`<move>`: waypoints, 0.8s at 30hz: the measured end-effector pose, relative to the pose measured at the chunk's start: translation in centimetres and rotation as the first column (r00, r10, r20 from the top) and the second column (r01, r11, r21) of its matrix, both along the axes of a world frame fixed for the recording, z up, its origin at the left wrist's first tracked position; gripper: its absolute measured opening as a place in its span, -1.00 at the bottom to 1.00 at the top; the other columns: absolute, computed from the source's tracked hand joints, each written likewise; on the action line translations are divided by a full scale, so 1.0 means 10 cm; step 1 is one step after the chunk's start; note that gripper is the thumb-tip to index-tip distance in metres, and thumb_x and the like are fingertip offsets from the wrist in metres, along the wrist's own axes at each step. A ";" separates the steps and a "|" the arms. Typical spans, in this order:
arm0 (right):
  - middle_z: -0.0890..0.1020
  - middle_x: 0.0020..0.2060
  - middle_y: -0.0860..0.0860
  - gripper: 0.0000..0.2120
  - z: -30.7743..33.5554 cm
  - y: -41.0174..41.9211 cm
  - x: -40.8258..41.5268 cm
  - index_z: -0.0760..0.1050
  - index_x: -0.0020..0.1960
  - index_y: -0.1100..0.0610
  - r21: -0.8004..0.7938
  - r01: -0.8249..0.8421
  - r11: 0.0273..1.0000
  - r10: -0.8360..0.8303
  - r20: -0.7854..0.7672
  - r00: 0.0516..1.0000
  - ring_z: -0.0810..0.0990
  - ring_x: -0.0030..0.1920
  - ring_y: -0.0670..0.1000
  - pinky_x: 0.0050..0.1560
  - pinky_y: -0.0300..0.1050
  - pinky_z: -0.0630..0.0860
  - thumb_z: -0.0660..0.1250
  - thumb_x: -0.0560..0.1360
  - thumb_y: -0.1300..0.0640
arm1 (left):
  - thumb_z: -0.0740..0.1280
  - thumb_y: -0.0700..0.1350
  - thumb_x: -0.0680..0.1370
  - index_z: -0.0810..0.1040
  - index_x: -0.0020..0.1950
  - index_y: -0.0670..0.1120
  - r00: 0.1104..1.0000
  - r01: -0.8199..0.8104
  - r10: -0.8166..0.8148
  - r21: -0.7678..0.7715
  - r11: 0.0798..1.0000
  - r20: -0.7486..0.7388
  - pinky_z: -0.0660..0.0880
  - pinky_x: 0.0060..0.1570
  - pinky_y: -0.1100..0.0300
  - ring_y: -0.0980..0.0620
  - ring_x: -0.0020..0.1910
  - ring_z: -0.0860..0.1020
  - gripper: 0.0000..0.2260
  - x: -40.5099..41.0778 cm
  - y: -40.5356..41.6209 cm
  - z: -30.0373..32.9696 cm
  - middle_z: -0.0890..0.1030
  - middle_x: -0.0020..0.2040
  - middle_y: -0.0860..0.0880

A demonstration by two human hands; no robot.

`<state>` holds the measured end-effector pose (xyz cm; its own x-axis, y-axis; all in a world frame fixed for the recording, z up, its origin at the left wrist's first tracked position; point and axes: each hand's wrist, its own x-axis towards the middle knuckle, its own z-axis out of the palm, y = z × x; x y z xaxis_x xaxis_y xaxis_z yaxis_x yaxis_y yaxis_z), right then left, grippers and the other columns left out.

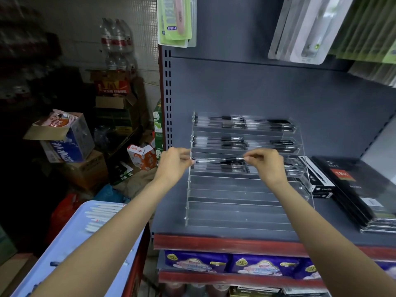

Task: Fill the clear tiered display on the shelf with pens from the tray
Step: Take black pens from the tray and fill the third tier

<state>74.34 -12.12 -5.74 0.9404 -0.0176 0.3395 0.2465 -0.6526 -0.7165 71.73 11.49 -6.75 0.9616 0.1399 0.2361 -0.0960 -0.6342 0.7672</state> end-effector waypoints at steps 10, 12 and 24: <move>0.69 -0.11 0.12 -0.90 0.03 0.12 0.09 0.66 -0.07 0.24 -0.193 -0.030 0.981 0.017 -0.067 0.998 0.57 -0.18 -0.05 -0.08 -0.36 0.39 0.41 0.44 0.29 | 0.42 -0.21 0.46 0.53 0.26 -0.18 1.000 -0.014 0.014 -0.064 0.998 0.004 0.44 0.18 0.24 0.02 0.09 0.60 -0.64 0.01 -0.01 -0.02 0.63 0.12 -0.13; 0.69 -0.11 0.14 -0.91 0.05 0.13 0.11 0.66 -0.07 0.25 -0.218 -0.040 0.975 0.017 -0.104 0.994 0.61 -0.12 0.02 -0.06 -0.31 0.42 0.40 0.44 0.30 | 0.42 -0.21 0.46 0.52 0.26 -0.18 1.000 -0.023 0.024 -0.069 0.997 0.004 0.43 0.14 0.27 0.02 0.08 0.60 -0.63 0.00 -0.01 -0.03 0.63 0.12 -0.13; 0.62 -0.18 -0.03 -0.90 0.09 0.68 -0.21 0.66 -0.06 0.15 -0.118 -0.204 0.972 0.206 0.006 0.979 0.53 -0.19 -0.07 -0.22 -0.59 0.33 0.39 0.46 0.21 | 0.36 -0.17 0.52 0.59 0.14 -0.12 0.997 -0.003 0.002 0.022 1.000 0.074 0.41 -0.09 0.56 0.19 -0.08 0.55 -0.80 -0.38 0.22 -0.04 0.65 0.02 0.00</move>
